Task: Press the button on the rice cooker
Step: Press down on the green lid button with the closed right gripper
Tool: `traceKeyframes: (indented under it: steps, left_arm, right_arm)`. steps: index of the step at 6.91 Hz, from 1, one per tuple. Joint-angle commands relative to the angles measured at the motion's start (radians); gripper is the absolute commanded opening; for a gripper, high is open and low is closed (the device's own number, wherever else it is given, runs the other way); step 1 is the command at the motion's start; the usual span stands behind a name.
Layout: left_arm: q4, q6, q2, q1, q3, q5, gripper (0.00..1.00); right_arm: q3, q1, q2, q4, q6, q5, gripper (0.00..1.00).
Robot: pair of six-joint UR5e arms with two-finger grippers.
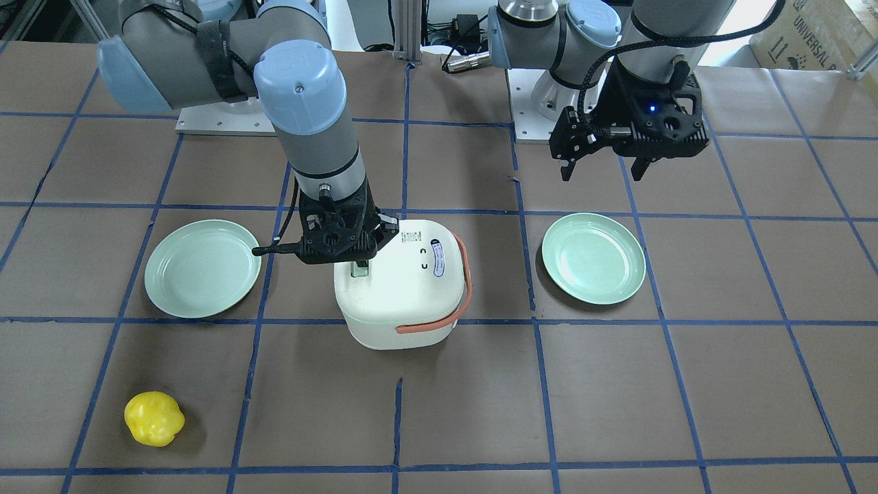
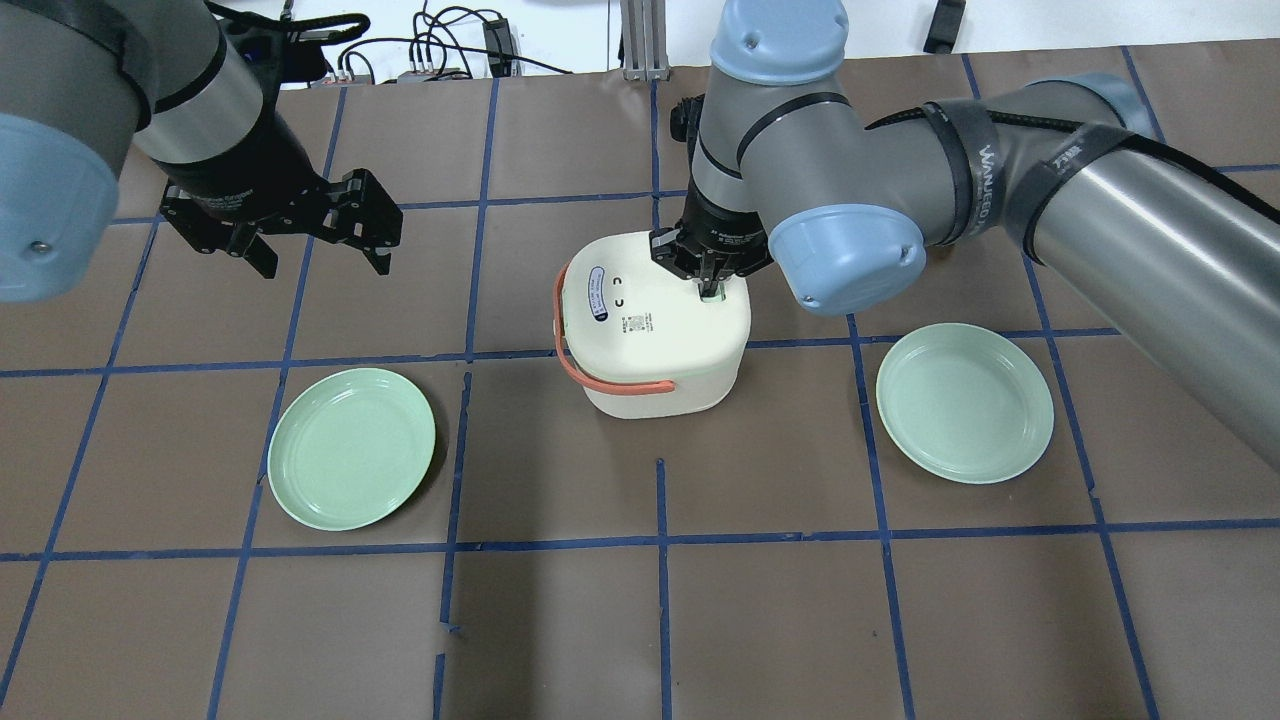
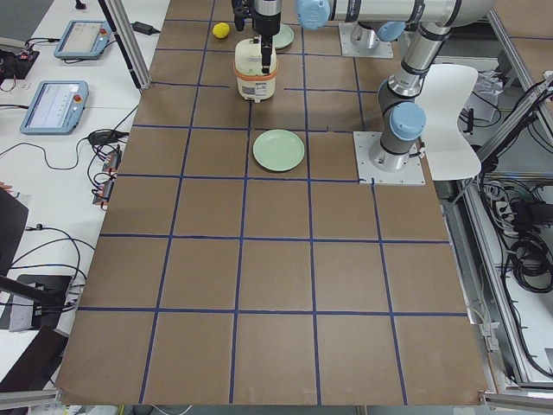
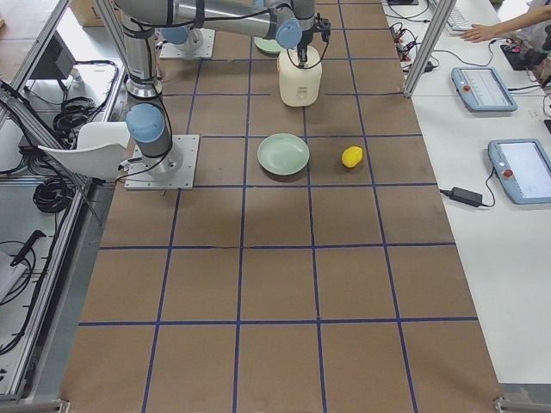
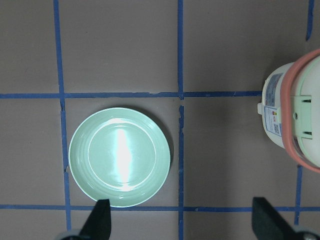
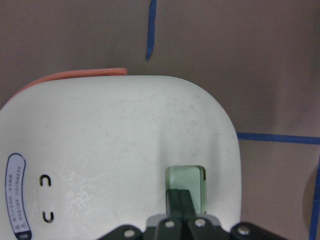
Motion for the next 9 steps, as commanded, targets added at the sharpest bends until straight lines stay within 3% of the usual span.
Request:
traceKeyframes:
  steps: [1, 5, 8, 9]
  left_arm:
    - [0.0, 0.0, 0.0, 0.0, 0.0, 0.0, 1.0]
    - [0.0, 0.0, 0.0, 0.0, 0.0, 0.0, 1.0]
    - [0.0, 0.0, 0.0, 0.0, 0.0, 0.0, 1.0]
    - [-0.001, 0.0, 0.0, 0.0, 0.0, 0.0, 1.0]
  right_arm:
    - [-0.017, -0.005, 0.009, -0.021, -0.007, -0.03, 0.01]
    - [-0.027, -0.014, -0.034, 0.055, -0.007, -0.032, 0.01]
    - [-0.037, -0.037, -0.119, 0.178, -0.01, -0.026, 0.02]
    - [-0.081, -0.051, -0.132, 0.259, -0.019, -0.023, 0.04]
